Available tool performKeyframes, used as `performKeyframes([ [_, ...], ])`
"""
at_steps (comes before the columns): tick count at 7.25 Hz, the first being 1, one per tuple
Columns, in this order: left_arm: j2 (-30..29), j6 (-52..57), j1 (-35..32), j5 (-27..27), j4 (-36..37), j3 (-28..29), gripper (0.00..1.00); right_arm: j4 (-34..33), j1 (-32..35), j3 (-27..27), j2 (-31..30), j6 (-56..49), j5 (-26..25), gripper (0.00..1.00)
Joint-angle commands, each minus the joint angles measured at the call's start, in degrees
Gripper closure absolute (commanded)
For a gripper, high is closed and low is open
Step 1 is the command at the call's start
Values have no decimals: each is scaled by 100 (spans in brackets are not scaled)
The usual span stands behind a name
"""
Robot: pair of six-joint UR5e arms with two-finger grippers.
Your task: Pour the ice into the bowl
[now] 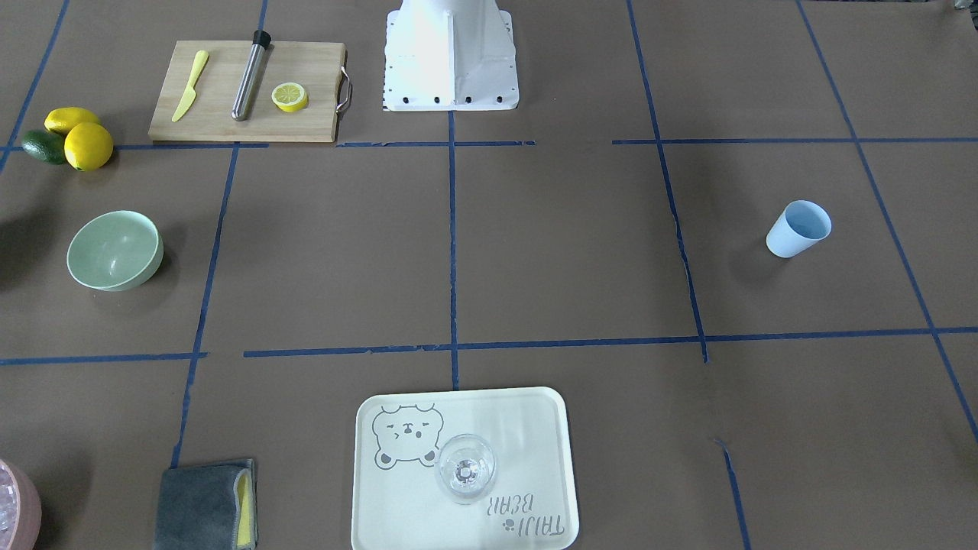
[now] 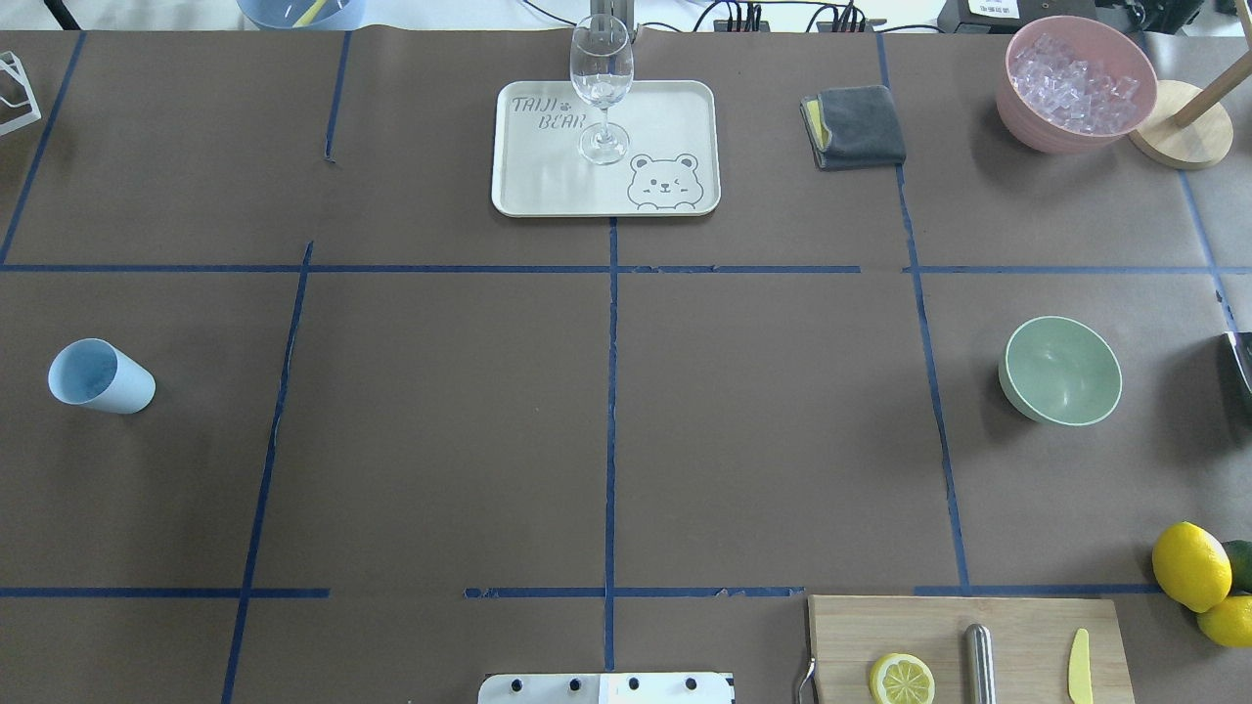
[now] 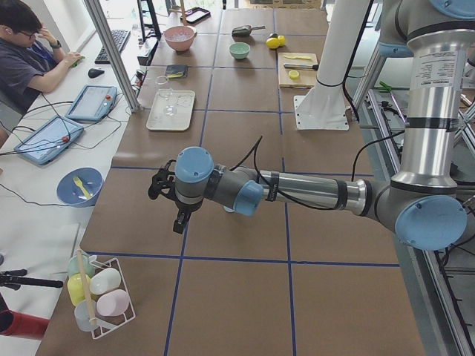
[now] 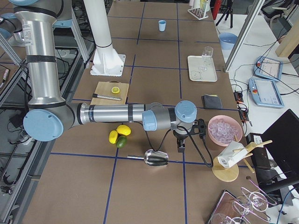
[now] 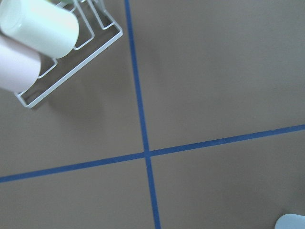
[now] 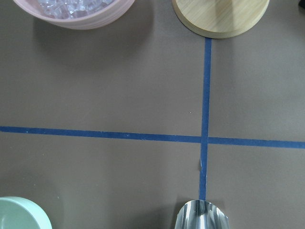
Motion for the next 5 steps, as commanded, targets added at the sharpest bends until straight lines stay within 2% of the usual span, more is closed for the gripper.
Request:
performKeyframes([
  [1, 341, -1871, 954, 587, -656, -1142, 0, 45, -320, 218, 26, 817, 56, 0],
  [2, 726, -2681, 1464, 1097, -1112, -1584, 1, 45, -452, 316, 9, 1118, 56, 0],
  [3, 1296, -3481, 1956, 1607, -1960, -1815, 1, 53, -584, 352, 0, 1190, 47, 0],
  [4, 1876, -4150, 2378, 2221, -3109, -1878, 1, 54, -777, 430, 0, 1322, -31, 0],
  [5, 2360, -4461, 2696, 2697, -3799, -1878, 1, 54, -1048, 631, 0, 1915, -189, 0],
])
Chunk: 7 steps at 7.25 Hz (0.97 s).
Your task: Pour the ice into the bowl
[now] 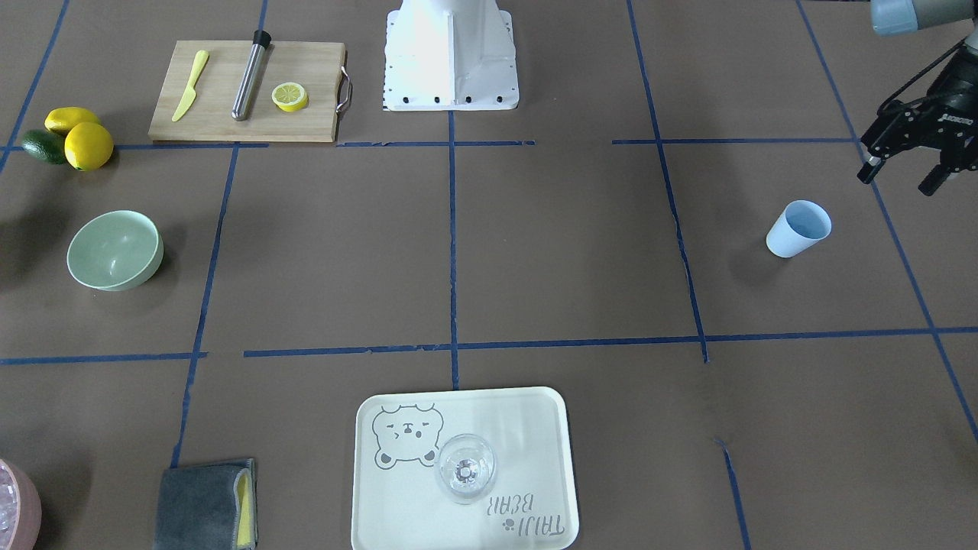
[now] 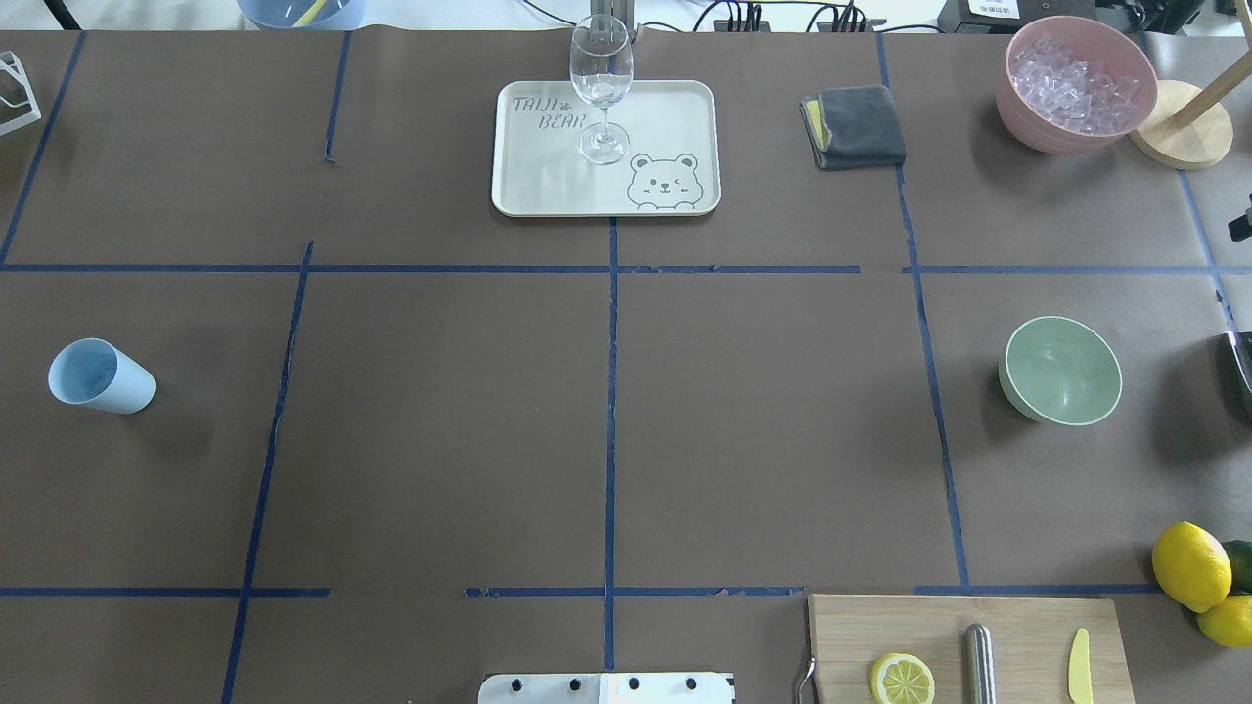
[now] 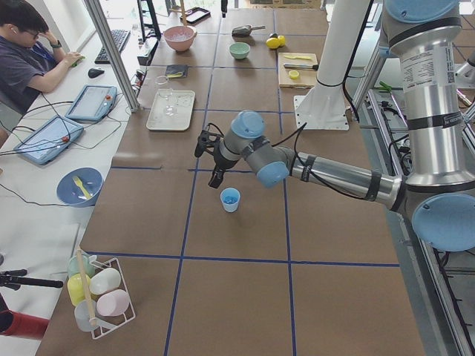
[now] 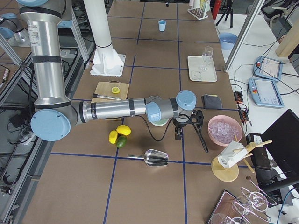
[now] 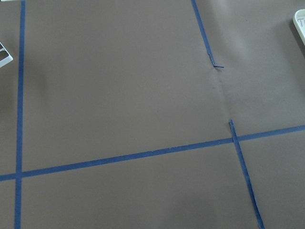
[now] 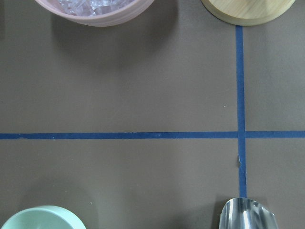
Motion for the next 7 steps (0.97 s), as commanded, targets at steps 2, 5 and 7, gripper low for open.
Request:
performKeyframes([
  [2, 1114, -957, 826, 1530, -1444, -88, 1, 707, -1045, 921, -631, 1749, -700, 0],
  [5, 1282, -1654, 1856, 3027, -1498, -97, 1, 3170, -2372, 566, -1338, 3528, -1448, 0],
  [7, 1335, -1794, 2076, 3510, -1507, -97, 1, 3640, -2709, 73, -1330, 3531, -1801, 0],
])
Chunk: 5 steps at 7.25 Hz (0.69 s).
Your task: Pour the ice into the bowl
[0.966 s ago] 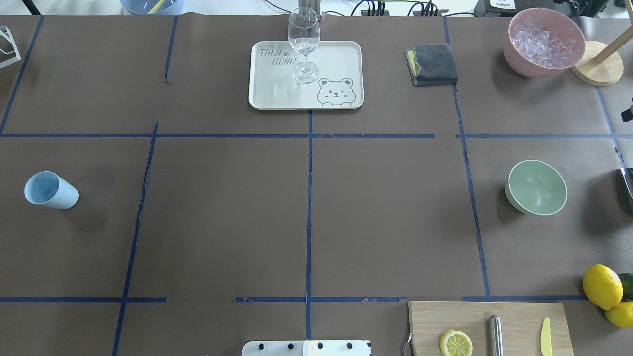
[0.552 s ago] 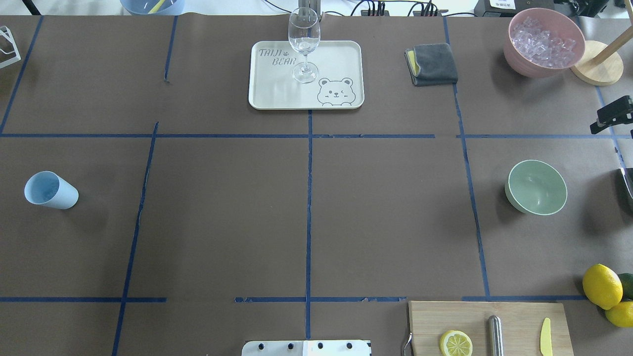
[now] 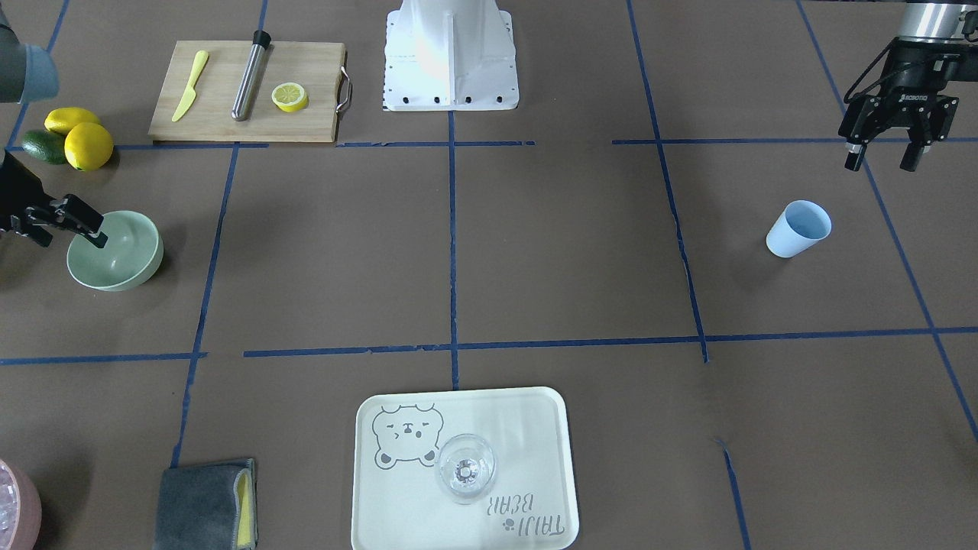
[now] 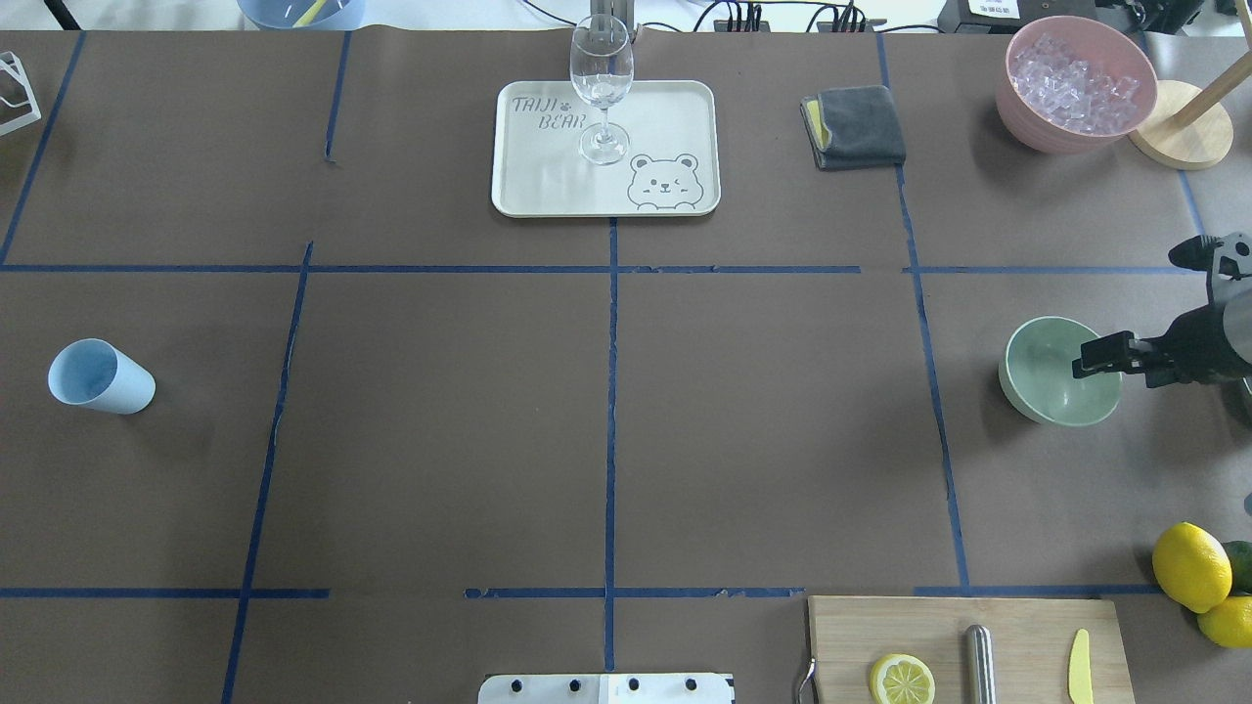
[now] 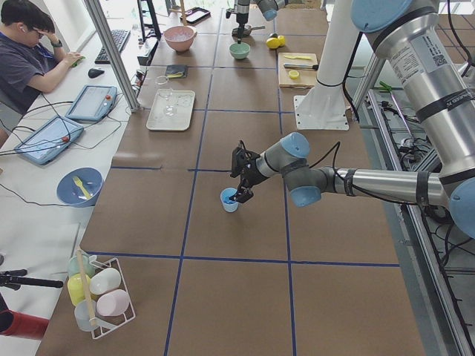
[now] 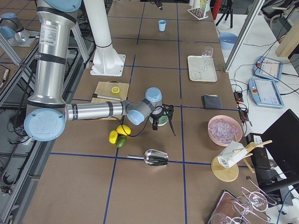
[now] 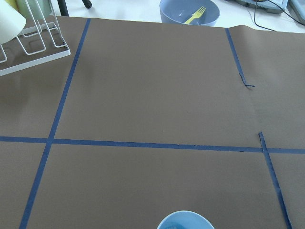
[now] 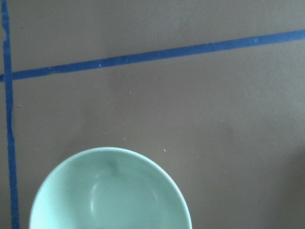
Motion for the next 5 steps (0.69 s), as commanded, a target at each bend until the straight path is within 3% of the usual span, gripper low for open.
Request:
performKeyframes([
  [1, 56, -129, 265, 509, 0, -1, 1, 294, -198, -277, -18, 72, -149, 0],
  [2, 56, -129, 283, 519, 0, -1, 1, 303, -189, -259, -18, 72, -9, 10],
  [3, 56, -129, 292, 520, -9, -1, 1, 303, -163, -259, -26, 72, 253, 78],
  [4, 74, -129, 292, 528, -9, -1, 1, 303, -40, -250, -9, 46, 447, 100],
  [5, 74, -129, 300, 537, 0, -1, 1, 303, 126, -242, 0, 28, 684, 100],
])
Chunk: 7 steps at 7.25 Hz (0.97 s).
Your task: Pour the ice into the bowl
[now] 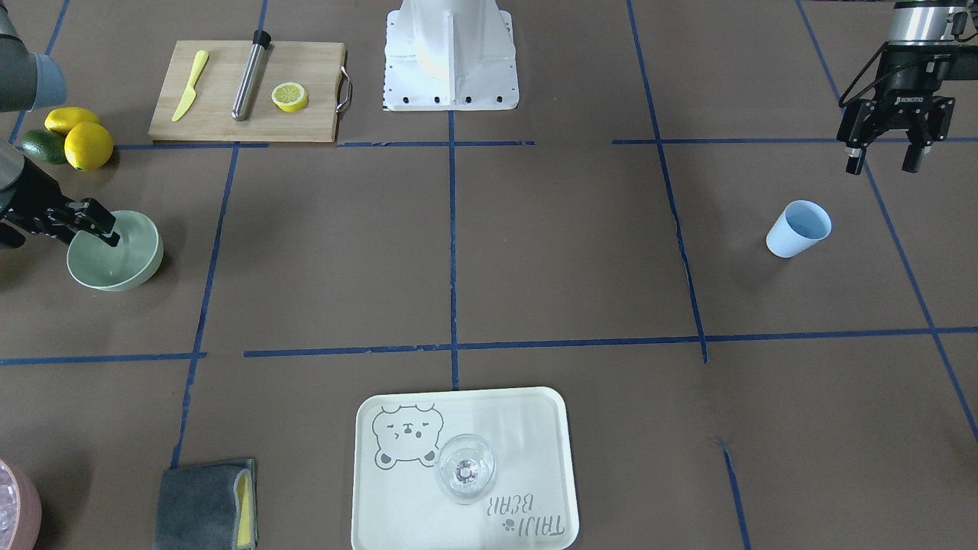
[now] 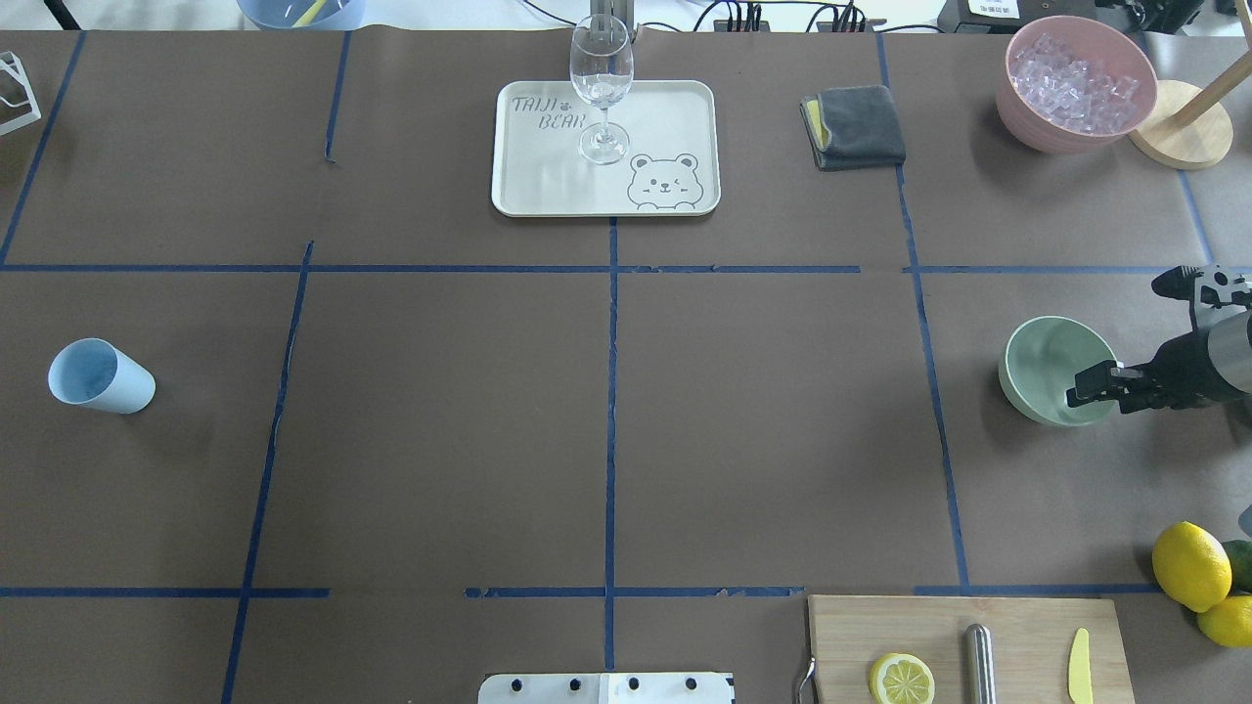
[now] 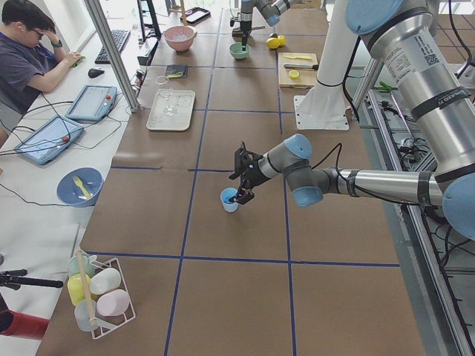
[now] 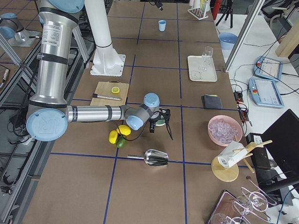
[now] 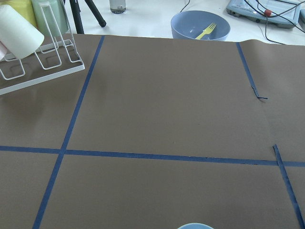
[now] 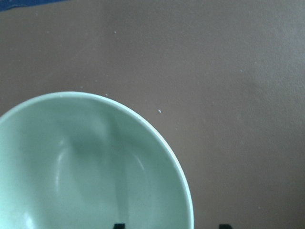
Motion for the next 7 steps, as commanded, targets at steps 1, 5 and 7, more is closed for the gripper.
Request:
performKeyframes([
  [1, 6, -1, 37, 31, 6, 0, 1, 2, 340, 10, 12, -22, 453, 100],
  [5, 24, -395, 834, 776, 233, 9, 1, -68, 552, 272, 64, 30, 647, 100],
  [7, 103, -850, 1361, 1066, 270, 9, 1, -243, 780, 405, 256, 57, 1093, 100],
])
